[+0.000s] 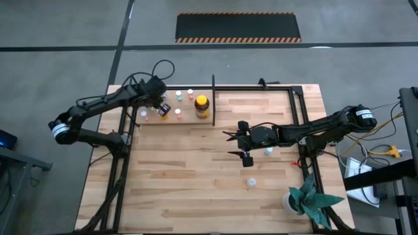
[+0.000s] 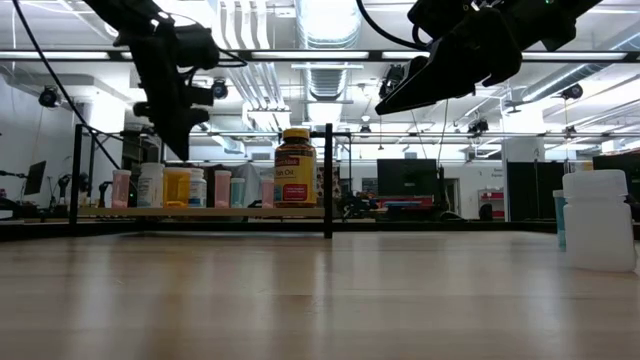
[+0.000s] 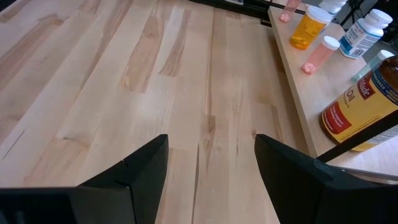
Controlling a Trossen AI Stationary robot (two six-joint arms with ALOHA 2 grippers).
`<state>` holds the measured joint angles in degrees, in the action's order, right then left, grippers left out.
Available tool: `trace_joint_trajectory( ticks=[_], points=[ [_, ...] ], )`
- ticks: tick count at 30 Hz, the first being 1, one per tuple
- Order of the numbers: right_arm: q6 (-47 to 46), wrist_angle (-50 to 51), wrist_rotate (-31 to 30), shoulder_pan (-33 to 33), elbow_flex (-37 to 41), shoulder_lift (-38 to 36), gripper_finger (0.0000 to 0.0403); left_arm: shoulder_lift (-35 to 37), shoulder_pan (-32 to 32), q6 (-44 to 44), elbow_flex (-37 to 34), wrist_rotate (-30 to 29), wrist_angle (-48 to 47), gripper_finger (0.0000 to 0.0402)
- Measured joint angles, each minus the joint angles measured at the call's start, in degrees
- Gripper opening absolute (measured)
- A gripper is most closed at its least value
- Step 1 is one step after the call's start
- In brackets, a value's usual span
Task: Pick and place medicine bottles onto shelf by color
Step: Put the white pill bottle on the shelf
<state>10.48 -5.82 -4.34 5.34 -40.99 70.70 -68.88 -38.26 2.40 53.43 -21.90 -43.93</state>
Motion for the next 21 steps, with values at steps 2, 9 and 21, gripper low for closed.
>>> trace_joint_trajectory(
  ticks=[2, 9, 21],
  points=[
    [0.0, 0.0, 0.0, 0.0, 0.0, 0.0, 0.0231, -0.2, 0.0, -0.3, 0.0, -4.2, -0.3, 0.001],
    [0.0, 0.0, 0.0, 0.0, 0.0, 0.0, 0.0231, -0.4, 0.0, 0.2, -0.5, -6.9, -3.8, 0.001],
    [0.0, 0.0, 0.0, 0.0, 0.0, 0.0, 0.0231, -0.3, 0.2, -1.6, -3.7, -0.7, -5.4, 0.001]
  ],
)
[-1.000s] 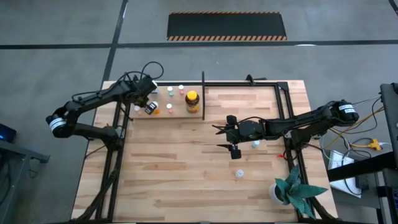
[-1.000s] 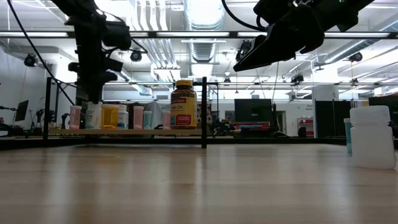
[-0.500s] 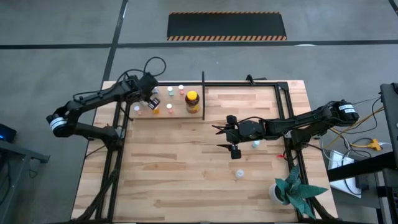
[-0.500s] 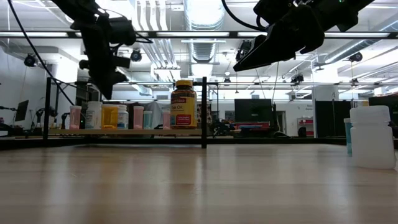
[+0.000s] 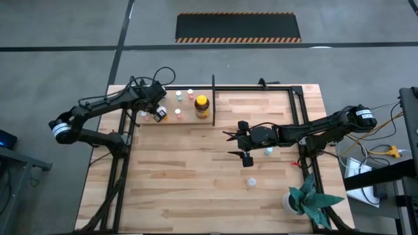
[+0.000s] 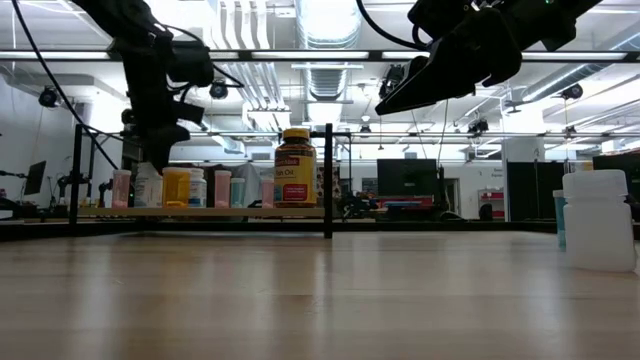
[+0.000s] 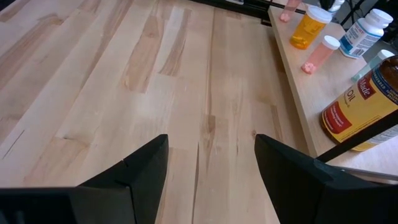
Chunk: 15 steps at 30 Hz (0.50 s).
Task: Pick and place medicine bottles onto shelf by color
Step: Put the white pill bottle on the shelf
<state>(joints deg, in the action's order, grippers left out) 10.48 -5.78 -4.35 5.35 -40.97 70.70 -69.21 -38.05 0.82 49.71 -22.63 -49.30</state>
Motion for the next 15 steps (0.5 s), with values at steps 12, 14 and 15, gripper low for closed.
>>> trace_joint_trajectory(
  ticks=[12, 14, 15],
  points=[
    [0.1, 0.0, 0.0, 0.0, 0.1, 0.0, 0.0231, 0.3, 0.1, 1.8, 7.4, 1.6, -11.4, 0.001],
    [0.6, 0.0, 0.0, 0.0, 0.1, 0.0, 0.0231, 0.1, -0.2, 1.8, 9.0, 1.6, -13.4, 0.0009],
    [0.6, 0.0, 0.0, 0.0, 0.1, 0.0, 0.0231, -0.1, -0.4, 1.8, 9.9, 1.3, -14.1, 0.0007]
  ],
)
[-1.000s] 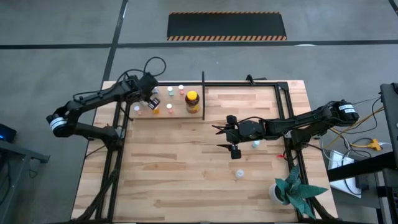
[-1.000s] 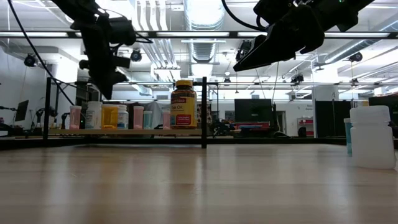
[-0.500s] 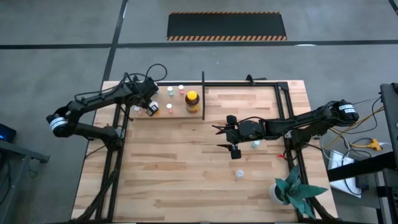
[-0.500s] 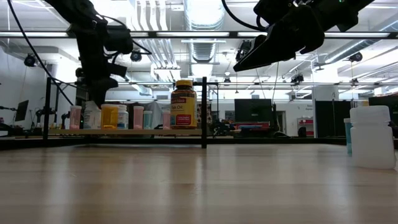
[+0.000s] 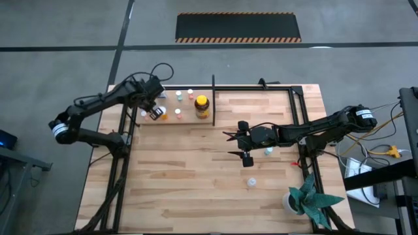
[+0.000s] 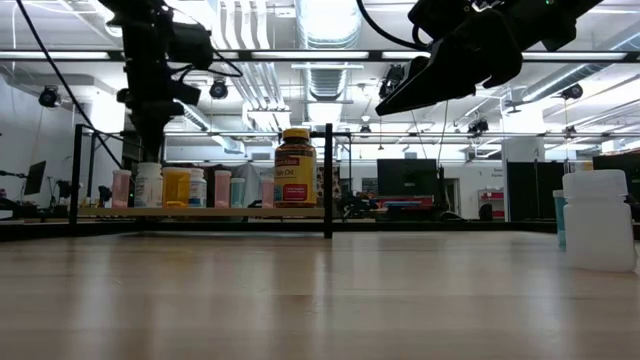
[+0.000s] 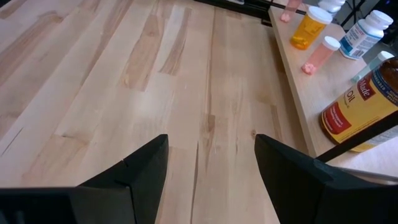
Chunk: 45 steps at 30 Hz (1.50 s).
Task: Pick and place medicine bottles onto shelf by color
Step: Put the white pill bottle on the shelf
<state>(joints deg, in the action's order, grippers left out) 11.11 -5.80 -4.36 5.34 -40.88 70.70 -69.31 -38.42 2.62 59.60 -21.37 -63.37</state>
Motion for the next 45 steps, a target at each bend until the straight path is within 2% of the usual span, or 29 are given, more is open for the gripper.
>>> trace_joint_trajectory(
  ticks=[2, 6, 10, 19, 26, 37, 42, 45],
  points=[
    [0.1, 0.0, 0.0, 0.0, 0.0, 0.0, 0.0231, -0.3, -0.4, 0.0, 1.6, -2.1, -1.2, 0.0002],
    [0.2, 0.0, 0.0, 0.0, 0.0, 0.0, 0.0231, -1.0, -1.0, -1.8, 3.2, -10.7, -1.1, 0.0001],
    [0.4, 0.0, 0.0, 0.0, 0.0, 0.0, 0.0231, -2.2, -2.4, -4.5, 2.6, -11.3, 0.9, 0.0],
    [0.4, 0.0, 0.0, 0.0, 0.0, 0.0, 0.0231, -9.0, -3.1, -4.8, 2.3, -10.9, 2.4, 0.0],
    [0.7, 0.0, 0.0, 0.0, 0.1, 0.0, 0.0231, -10.5, -2.4, -6.7, 2.9, -8.8, 2.6, 0.0],
    [0.9, 0.0, 0.0, 0.0, 0.1, 0.0, 0.0231, -4.6, -1.1, -10.6, 2.7, -6.2, 1.8, 0.0],
    [0.9, 0.0, 0.0, 0.0, 0.1, 0.0, 0.0231, -2.0, 0.2, -5.4, 2.5, 4.4, 1.8, 0.0],
    [0.9, 0.0, 0.0, 0.0, 0.1, 0.0, 0.0231, -1.7, 0.7, -4.4, 1.8, 6.2, 0.7, 0.0]
  ],
)
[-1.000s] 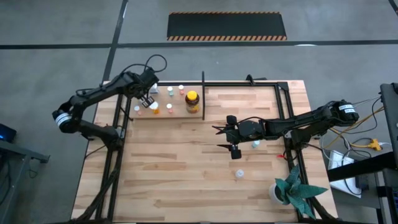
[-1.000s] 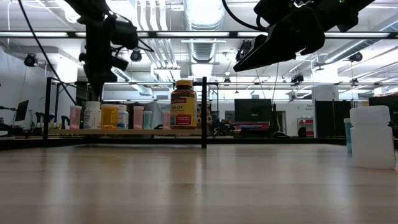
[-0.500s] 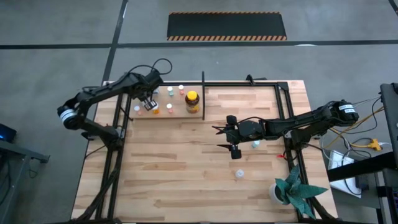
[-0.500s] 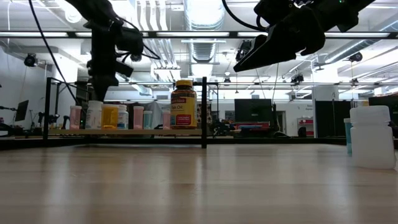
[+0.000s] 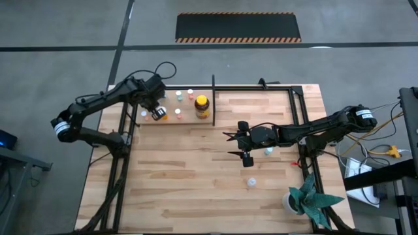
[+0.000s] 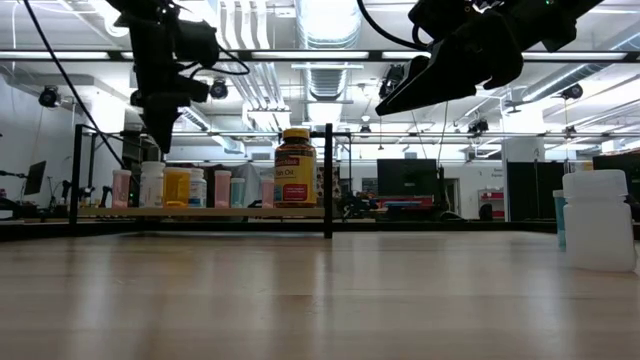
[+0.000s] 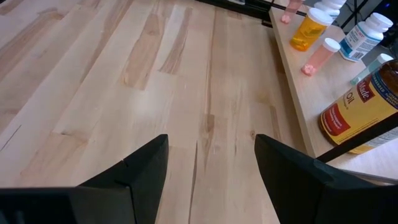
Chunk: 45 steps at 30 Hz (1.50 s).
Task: Pick and place medicine bottles onto shelf by color
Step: Put the white pill bottle on the shelf
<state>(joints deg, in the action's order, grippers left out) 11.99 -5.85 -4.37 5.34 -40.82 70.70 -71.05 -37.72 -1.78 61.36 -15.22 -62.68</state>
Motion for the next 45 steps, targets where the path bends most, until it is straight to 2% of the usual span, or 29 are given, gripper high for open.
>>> trace_joint_trajectory(
  ticks=[7, 16, 24, 30, 41, 45],
  points=[
    [-0.4, 0.0, 0.0, 0.0, 0.0, 0.0, 0.0231, -0.2, 0.0, -0.1, -3.7, -0.2, 0.5, 0.0],
    [-0.4, 0.0, 0.0, 0.0, 0.0, 0.0, 0.0231, -0.1, 0.0, 0.0, -4.4, -11.8, 0.2, 0.0],
    [-0.3, 0.0, 0.0, 0.0, 0.0, 0.0, 0.0231, -0.1, 0.0, 2.6, -2.9, -13.1, 0.8, 0.0],
    [0.0, 0.0, 0.0, 0.0, 0.0, 0.0, 0.0231, -0.1, -0.4, 5.9, -1.9, -19.3, 4.3, 0.0],
    [0.0, 0.0, 0.0, 0.0, 0.0, 0.0, 0.0231, -3.0, -2.4, 6.0, -3.6, -19.4, 5.9, 0.0],
    [0.0, 0.0, 0.0, 0.0, 0.0, 0.0, 0.0231, -3.5, -2.3, 5.1, -3.6, -16.3, 7.1, 0.0]
  ],
)
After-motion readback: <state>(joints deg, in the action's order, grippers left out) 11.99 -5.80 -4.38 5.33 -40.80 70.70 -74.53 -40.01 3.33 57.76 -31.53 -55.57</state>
